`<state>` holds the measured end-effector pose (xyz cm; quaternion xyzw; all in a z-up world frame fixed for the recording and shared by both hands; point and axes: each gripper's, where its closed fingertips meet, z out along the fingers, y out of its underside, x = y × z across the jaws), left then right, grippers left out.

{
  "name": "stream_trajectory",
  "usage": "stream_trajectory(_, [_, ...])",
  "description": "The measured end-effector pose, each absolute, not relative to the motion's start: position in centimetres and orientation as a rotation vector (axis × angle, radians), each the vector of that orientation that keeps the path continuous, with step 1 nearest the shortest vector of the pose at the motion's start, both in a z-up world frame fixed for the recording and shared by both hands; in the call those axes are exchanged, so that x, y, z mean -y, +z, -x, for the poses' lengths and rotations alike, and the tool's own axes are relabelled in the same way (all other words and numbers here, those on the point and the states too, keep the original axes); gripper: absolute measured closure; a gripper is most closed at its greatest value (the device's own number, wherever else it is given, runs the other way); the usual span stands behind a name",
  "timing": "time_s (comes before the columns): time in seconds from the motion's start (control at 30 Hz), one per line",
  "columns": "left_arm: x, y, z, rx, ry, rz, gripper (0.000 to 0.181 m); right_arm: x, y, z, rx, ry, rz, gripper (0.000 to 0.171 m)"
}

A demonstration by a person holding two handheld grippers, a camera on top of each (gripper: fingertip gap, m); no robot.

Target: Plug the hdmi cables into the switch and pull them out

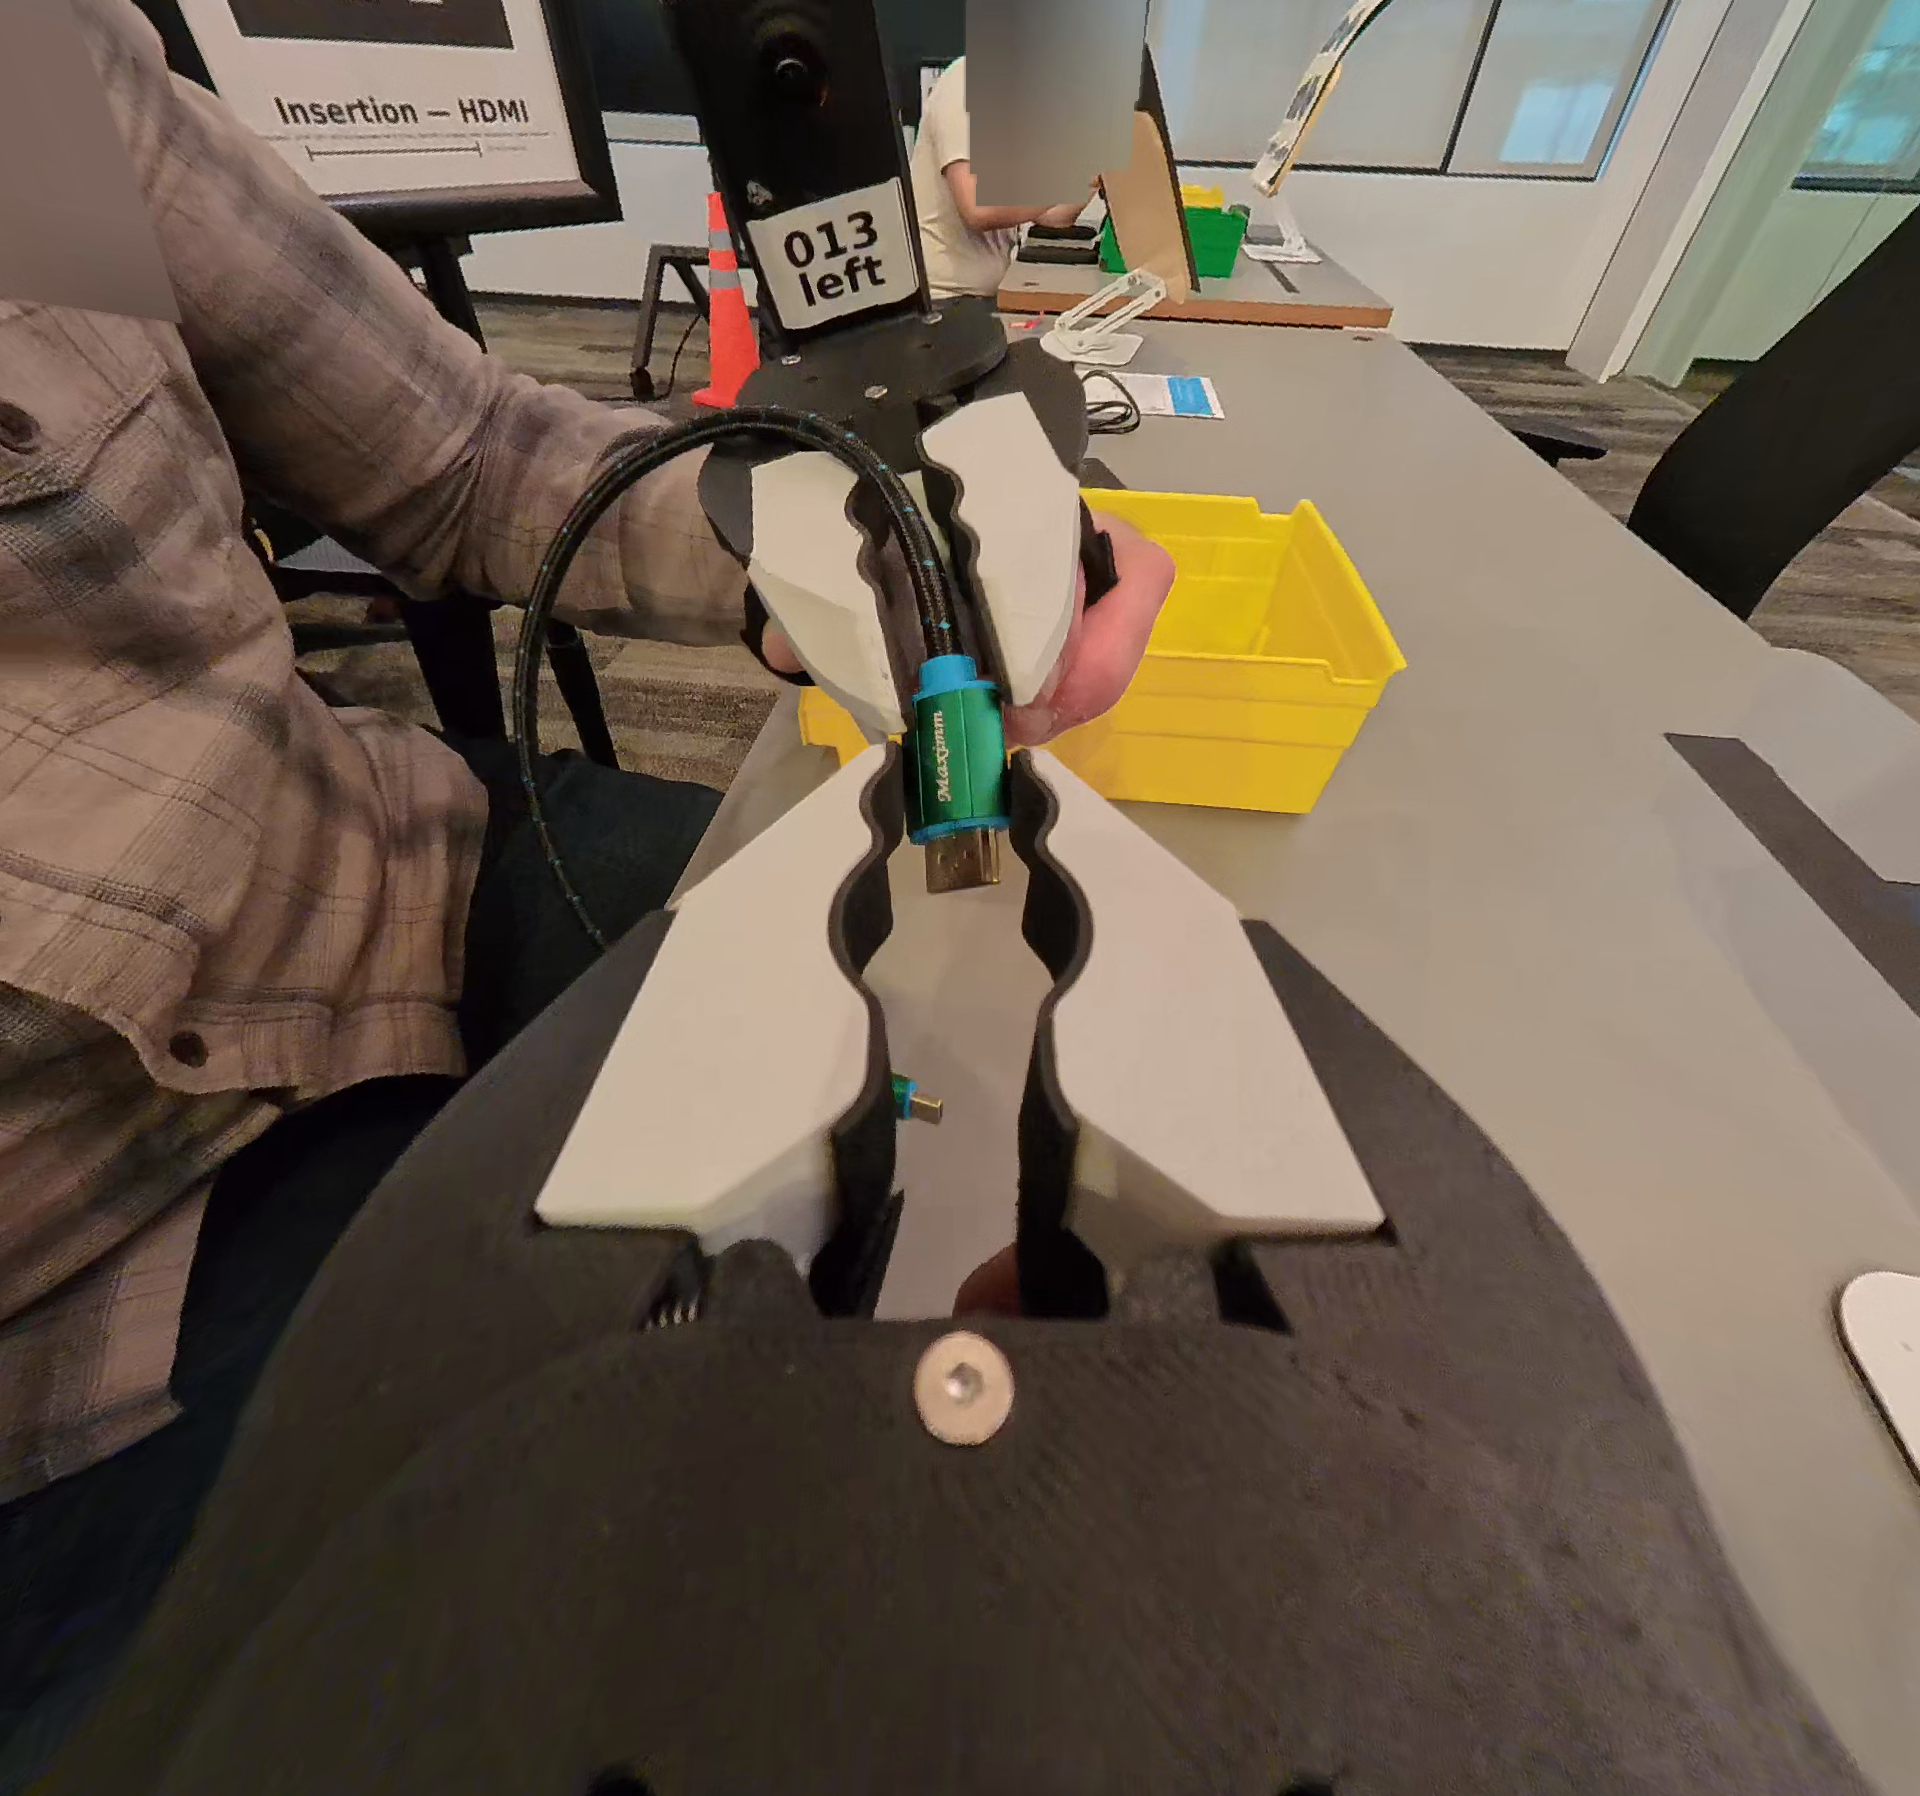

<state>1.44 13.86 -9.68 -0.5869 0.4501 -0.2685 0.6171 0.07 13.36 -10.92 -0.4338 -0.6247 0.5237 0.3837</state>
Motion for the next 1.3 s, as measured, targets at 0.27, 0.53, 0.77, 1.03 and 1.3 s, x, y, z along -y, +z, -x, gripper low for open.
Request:
stream_trajectory(0.27, [-14.1, -9.0, -1.2, -0.996, -0.59, 1.349, 0.17, -13.6, -10.4, 0.2, 1.542, 1.337, 1.108, 0.153])
stream_trajectory(0.53, [-14.4, -7.6, -0.9, -0.837, -0.707, 1.353, 0.17, -14.2, -9.8, 0.1, 1.492, 1.239, 1.065, 0.151])
stream_trajectory(0.77, [-14.4, -7.0, -0.7, -0.752, -0.798, 1.351, 0.171, -14.3, -9.2, 0.3, 1.477, 1.234, 1.05, 0.154])
stream_trajectory(1.03, [-13.4, -8.3, -1.1, -1.075, -0.481, 1.314, 0.161, -13.2, -10.0, -0.1, 1.555, 1.34, 1.092, 0.155])
stream_trajectory(1.3, [-12.8, -10.1, -0.8, -1.29, -0.31, 1.358, 0.153, -12.3, -11.2, -0.1, 1.67, 1.324, 1.133, 0.155])
